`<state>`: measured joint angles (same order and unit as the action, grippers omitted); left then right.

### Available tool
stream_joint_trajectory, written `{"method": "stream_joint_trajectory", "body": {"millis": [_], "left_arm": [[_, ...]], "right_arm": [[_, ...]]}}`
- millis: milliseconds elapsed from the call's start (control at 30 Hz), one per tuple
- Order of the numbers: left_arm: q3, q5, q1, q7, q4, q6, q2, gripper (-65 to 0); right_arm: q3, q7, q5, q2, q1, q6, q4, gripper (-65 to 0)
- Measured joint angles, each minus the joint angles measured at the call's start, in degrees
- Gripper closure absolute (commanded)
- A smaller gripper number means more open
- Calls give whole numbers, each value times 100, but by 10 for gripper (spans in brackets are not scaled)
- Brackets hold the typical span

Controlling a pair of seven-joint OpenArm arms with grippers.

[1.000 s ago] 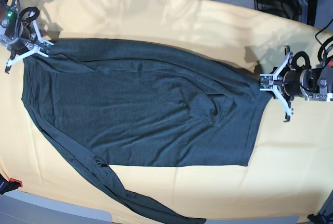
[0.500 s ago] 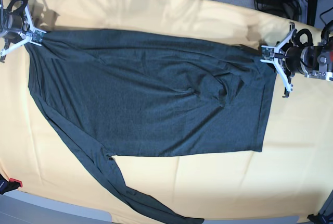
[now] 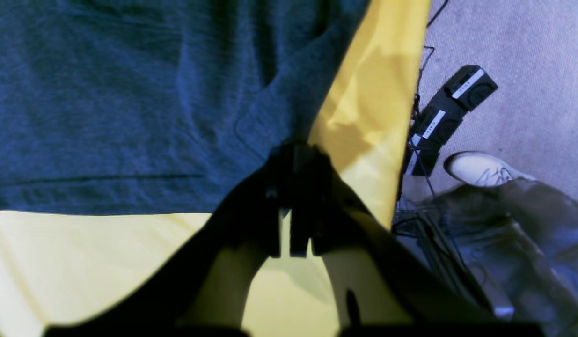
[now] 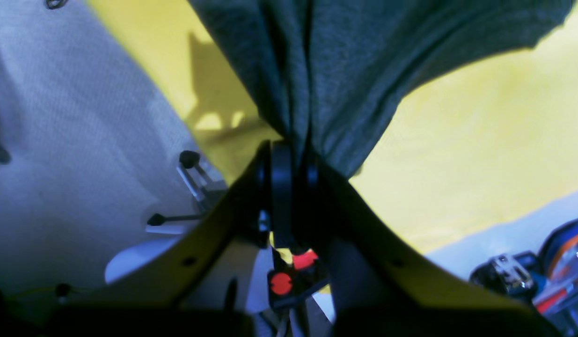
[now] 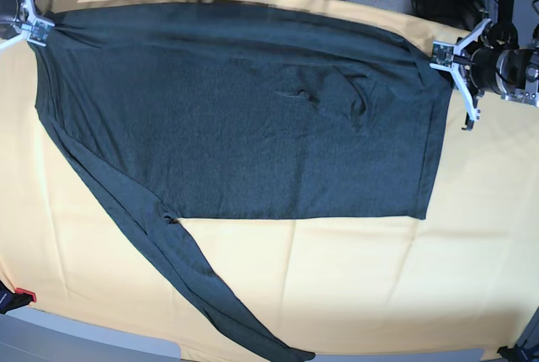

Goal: Fold the T-shirt properly
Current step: 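Pull the shirt with both grippers toward the robot, flattening the body, then open both grippers and release the shirt edges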

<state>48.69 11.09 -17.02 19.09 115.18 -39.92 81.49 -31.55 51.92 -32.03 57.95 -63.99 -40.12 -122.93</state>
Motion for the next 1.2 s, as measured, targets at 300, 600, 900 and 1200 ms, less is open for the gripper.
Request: {"method": "stream_joint_trajectory", "body": {"millis": [300, 600, 900, 1200], "left_arm": [[0, 7, 367, 44, 286, 0, 229, 0], [0, -52, 365, 245, 286, 0, 282, -370], [0, 9, 92, 728, 289, 0, 282, -377], [7, 1692, -1097, 866, 291, 356, 310, -377]], "right_arm": [[0, 7, -46, 0, -17, 0, -17, 0], [0, 170, -229, 0, -17, 2, -17, -305], [-13, 177, -229, 0, -17, 2, -131, -339], [-1272, 170, -678, 0, -28, 0, -616, -339]]}}
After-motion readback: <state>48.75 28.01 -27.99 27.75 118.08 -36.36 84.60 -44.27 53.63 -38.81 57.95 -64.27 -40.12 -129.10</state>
